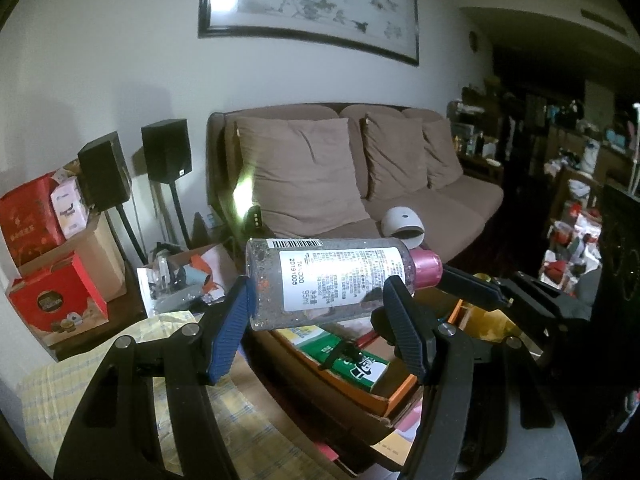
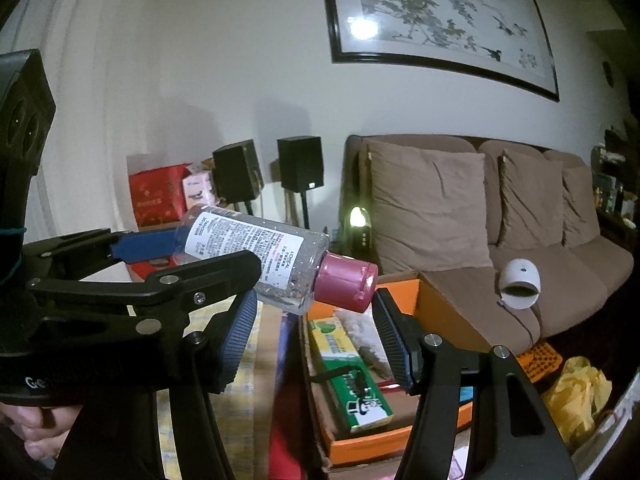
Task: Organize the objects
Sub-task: 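Carry the clear bottle with the left gripper toward the orange box, then lower the clear bottle over the orange box with the left gripper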
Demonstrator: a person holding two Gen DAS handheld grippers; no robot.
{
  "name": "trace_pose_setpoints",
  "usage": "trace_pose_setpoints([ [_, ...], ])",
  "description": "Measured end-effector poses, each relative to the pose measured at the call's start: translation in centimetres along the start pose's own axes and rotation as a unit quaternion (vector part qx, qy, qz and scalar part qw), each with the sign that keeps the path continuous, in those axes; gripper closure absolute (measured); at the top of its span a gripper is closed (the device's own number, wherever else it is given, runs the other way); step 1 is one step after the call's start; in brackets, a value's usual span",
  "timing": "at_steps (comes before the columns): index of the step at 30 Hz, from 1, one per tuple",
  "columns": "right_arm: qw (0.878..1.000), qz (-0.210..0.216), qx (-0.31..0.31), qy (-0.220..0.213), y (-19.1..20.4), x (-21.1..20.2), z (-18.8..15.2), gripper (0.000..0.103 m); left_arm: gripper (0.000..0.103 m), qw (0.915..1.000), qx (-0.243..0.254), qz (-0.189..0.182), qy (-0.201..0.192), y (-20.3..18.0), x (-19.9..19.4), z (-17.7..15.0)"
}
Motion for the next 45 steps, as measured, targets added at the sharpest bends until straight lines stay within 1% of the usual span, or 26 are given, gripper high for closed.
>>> trace_pose_setpoints([
  [17, 1.000, -0.013, 0.025, 0.006, -2.5, 0.5, -0.2, 0.042, 0.039, 0.9998, 0.015, -0.007, 0.012, -2.1, 2.0, 0.8],
  [25, 0.999, -0.007, 0.040, 0.018, -3.5, 1.4, -0.6, 0.041, 0.040, 0.9995, 0.013, -0.009, 0.026, -2.6, 3.3, 0.7],
  [34, 0.998, -0.012, 0.045, 0.031, -4.2, 2.3, -1.1, 0.041, 0.039, 0.9991, 0.012, -0.011, 0.038, -2.7, 4.8, 0.7],
  [38, 0.998, -0.017, 0.048, 0.036, -4.5, 2.7, -1.3, 0.041, 0.040, 0.9985, 0.006, -0.018, 0.051, -2.9, 5.8, 0.8],
  [45, 0.997, -0.015, 0.067, 0.043, -6.2, 3.0, -1.7, 0.042, 0.040, 0.9982, 0.014, -0.022, 0.055, -3.8, 6.9, 1.0],
])
Point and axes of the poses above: each gripper's, at about its wrist camera, not at the fingertips, and x roughly the way its jaws point, y to its left, z to its top, the point moved 3 cm from there along x, roughly the way its jaws point, and after that the axes turned 6 degrees about y, right-handed, at the moved point
